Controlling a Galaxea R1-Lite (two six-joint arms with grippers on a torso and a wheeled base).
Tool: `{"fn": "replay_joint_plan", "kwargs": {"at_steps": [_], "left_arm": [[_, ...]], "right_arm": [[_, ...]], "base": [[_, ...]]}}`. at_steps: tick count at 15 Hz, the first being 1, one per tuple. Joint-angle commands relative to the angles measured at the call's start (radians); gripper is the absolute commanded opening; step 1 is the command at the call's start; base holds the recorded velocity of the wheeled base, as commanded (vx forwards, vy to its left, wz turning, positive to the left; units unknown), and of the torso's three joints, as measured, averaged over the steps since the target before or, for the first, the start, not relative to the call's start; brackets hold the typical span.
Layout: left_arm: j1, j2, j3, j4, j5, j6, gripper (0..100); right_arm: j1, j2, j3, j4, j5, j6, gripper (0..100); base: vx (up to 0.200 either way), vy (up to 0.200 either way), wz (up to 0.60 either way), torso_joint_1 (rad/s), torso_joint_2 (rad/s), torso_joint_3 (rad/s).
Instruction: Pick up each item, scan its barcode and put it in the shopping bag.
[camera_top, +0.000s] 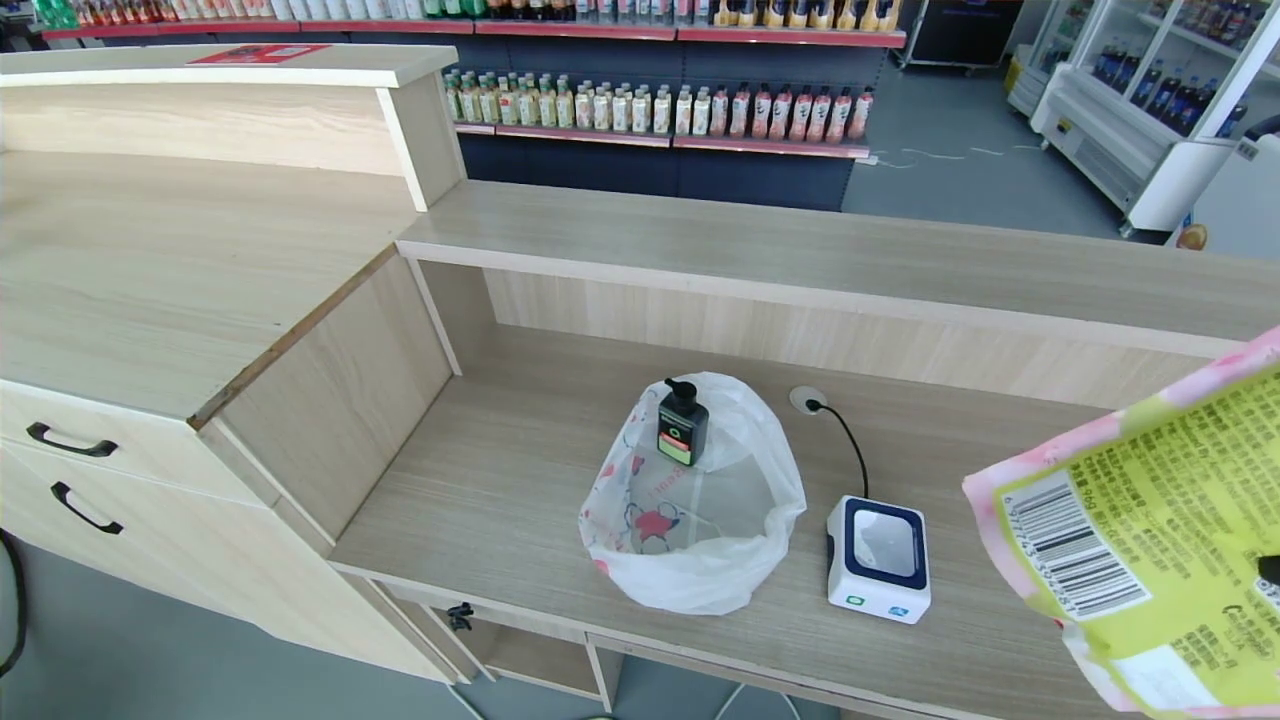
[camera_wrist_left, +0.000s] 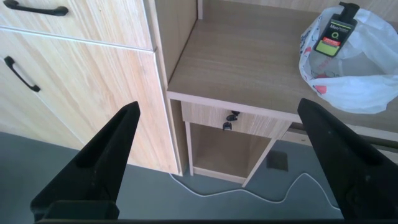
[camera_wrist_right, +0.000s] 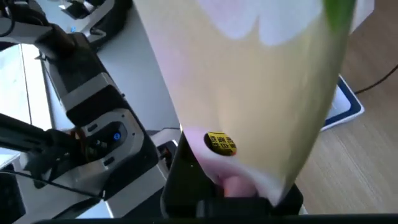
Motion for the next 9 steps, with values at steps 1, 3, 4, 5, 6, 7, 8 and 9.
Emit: {"fn": "replay_joint_plan", "kwargs": {"at_steps": [1,3,4,5,6,7,8,9], "left_arm": [[0.0,0.0,0.0,0.0,0.0,0.0,100],[0.0,0.0,0.0,0.0,0.0,0.0,100],[0.0,0.002,0.0,0.0,0.002,0.0,100],[0.0,0.0,0.0,0.0,0.0,0.0,100],[0.0,0.002,0.0,0.0,0.0,0.0,100],[0.0,0.0,0.0,0.0,0.0,0.0,100],[0.0,0.0,0.0,0.0,0.002,0.0,100],[0.0,0.0,0.0,0.0,0.0,0.0,100]], "right_arm": [[0.0,-0.051,-0.014,0.038,-0.049,0.021,0],[0.002,-0.09,-0.02,0.041,-0.179,0.148,0],[0.011,-0.105,-0.026,0.023,-0.257,0.237,0],[0.022,-0.114,-0.022,-0.025,-0.32,0.3,0],[0.028,-0.117,-0.026,-0.086,-0.369,0.34,0],[0.034,-0.117,-0.026,-0.132,-0.415,0.374,0],[0.057,-0.12,-0.025,-0.252,-0.543,0.449,0],[0.097,-0.117,-0.019,-0.367,-0.669,0.532,0]], "base": [[0.0,0.0,0.0,0.0,0.0,0.0],[0.0,0.0,0.0,0.0,0.0,0.0],[0.0,0.0,0.0,0.0,0.0,0.0],[0.0,0.0,0.0,0.0,0.0,0.0],[0.0,0.0,0.0,0.0,0.0,0.0],[0.0,0.0,0.0,0.0,0.0,0.0],[0.0,0.0,0.0,0.0,0.0,0.0],[0.0,0.0,0.0,0.0,0.0,0.0]]}}
